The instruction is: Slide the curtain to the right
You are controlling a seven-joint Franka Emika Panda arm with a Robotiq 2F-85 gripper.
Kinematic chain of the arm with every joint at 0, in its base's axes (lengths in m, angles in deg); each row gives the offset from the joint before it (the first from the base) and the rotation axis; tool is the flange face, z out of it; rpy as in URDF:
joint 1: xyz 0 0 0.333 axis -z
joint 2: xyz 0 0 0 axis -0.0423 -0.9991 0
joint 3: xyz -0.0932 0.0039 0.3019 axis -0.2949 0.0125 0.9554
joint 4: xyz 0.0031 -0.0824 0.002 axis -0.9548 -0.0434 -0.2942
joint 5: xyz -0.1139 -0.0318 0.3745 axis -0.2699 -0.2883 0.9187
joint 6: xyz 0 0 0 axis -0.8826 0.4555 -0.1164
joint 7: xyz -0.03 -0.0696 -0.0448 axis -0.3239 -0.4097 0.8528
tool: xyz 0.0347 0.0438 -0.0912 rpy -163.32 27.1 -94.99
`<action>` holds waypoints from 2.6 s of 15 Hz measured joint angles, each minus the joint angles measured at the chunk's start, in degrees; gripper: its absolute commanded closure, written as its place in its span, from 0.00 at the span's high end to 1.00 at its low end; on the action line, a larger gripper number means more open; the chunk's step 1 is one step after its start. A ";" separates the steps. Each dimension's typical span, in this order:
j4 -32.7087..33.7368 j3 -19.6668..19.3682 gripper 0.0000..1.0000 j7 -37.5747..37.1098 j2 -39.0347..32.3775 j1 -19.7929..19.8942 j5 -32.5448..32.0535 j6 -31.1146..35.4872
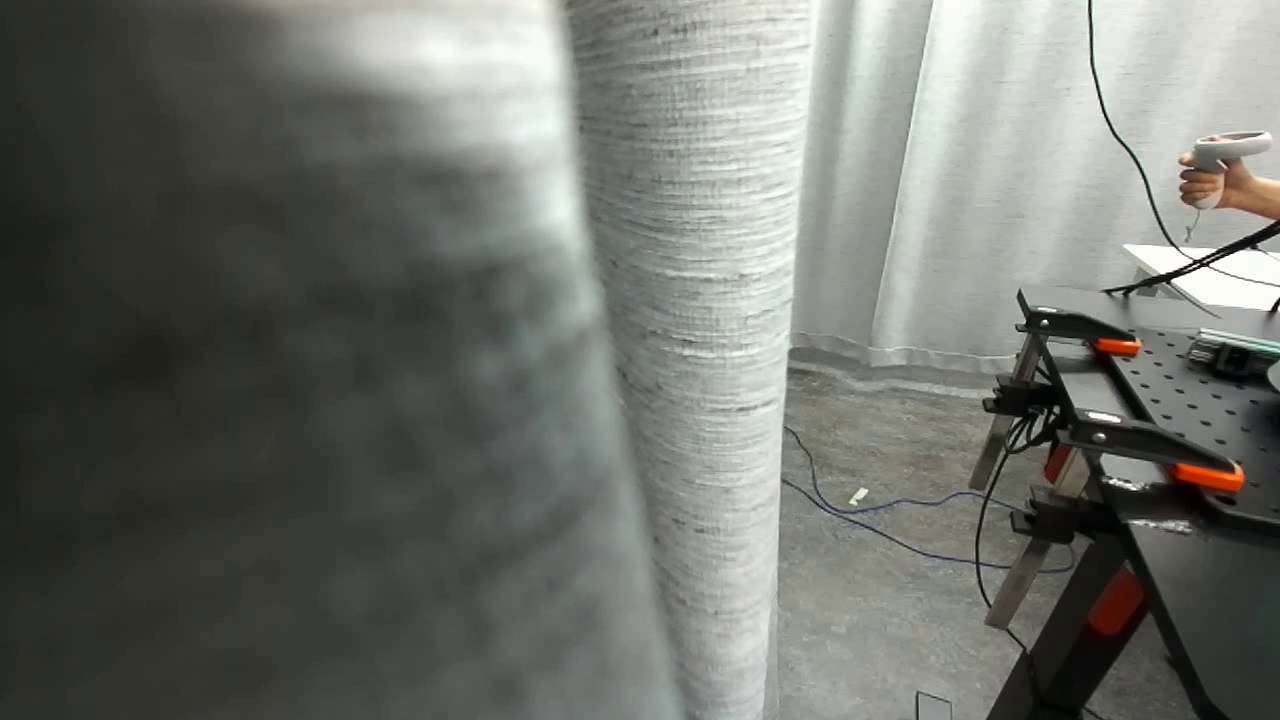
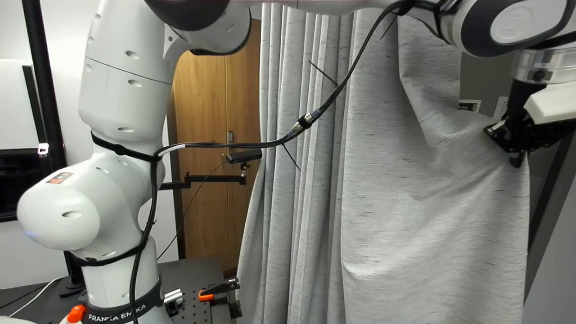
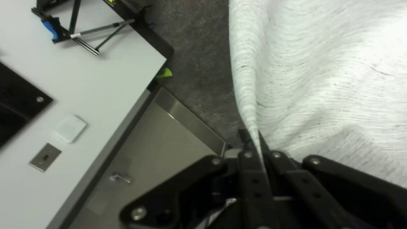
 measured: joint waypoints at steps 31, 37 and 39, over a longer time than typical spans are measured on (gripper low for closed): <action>0.28 2.24 0.00 -23.71 -7.65 11.07 10.52 4.88; 0.32 -0.40 0.00 -24.25 -7.43 15.17 15.71 6.45; 2.59 -1.79 0.00 -24.28 -7.29 18.15 18.39 6.41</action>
